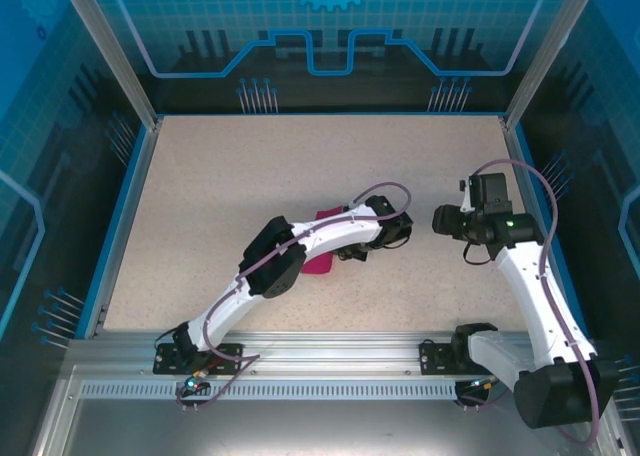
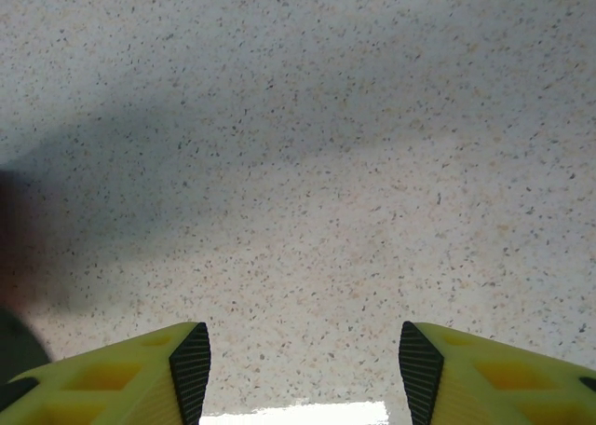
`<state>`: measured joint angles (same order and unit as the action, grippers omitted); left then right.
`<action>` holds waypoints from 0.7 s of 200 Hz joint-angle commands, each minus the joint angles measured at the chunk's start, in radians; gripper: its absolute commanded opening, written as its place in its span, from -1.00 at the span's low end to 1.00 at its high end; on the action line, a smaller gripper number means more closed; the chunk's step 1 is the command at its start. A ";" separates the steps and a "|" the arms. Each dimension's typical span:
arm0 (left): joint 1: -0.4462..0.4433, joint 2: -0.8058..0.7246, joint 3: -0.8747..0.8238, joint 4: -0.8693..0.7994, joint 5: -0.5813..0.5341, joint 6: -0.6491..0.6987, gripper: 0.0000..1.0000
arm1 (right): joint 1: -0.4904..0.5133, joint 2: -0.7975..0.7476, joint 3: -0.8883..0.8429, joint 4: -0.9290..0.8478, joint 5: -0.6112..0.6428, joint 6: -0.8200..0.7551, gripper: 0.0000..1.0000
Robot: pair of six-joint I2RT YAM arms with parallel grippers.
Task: Fold a paper plane with a square sheet of paper (fold left side to right side)
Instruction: Turn over the paper at the center of the table.
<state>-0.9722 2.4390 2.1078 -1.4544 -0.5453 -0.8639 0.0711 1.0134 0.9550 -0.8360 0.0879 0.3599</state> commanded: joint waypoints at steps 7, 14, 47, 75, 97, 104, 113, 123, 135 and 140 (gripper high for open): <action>0.036 0.014 0.061 0.037 0.151 0.064 -0.64 | -0.019 -0.007 -0.033 0.012 -0.036 0.012 0.18; 0.046 0.005 0.066 0.071 0.192 0.080 -0.56 | -0.019 -0.002 -0.035 0.011 -0.037 0.013 0.18; 0.093 -0.080 0.067 0.211 0.326 0.132 -0.01 | -0.021 0.045 -0.044 0.045 -0.148 -0.013 0.18; 0.133 -0.231 -0.052 0.337 0.367 0.175 0.17 | -0.001 0.111 -0.065 0.139 -0.340 -0.009 0.15; 0.183 -0.417 -0.292 0.497 0.393 0.187 0.30 | 0.090 0.206 -0.048 0.220 -0.434 0.017 0.15; 0.204 -0.480 -0.384 0.563 0.415 0.185 0.35 | 0.131 0.243 -0.034 0.245 -0.442 0.026 0.15; 0.238 -0.564 -0.506 0.644 0.443 0.178 0.40 | 0.181 0.296 -0.014 0.279 -0.450 0.040 0.16; 0.278 -0.650 -0.634 0.733 0.486 0.164 0.44 | 0.235 0.358 0.016 0.315 -0.445 0.061 0.15; 0.324 -0.743 -0.770 0.830 0.529 0.150 0.53 | 0.288 0.437 0.063 0.352 -0.438 0.073 0.15; 0.338 -0.774 -0.815 0.858 0.542 0.148 0.55 | 0.308 0.472 0.085 0.359 -0.428 0.077 0.16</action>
<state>-0.7097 1.7878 1.5055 -0.8257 -0.1204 -0.7029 0.2882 1.3697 0.9459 -0.5941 -0.2951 0.3946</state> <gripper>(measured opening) 0.747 0.577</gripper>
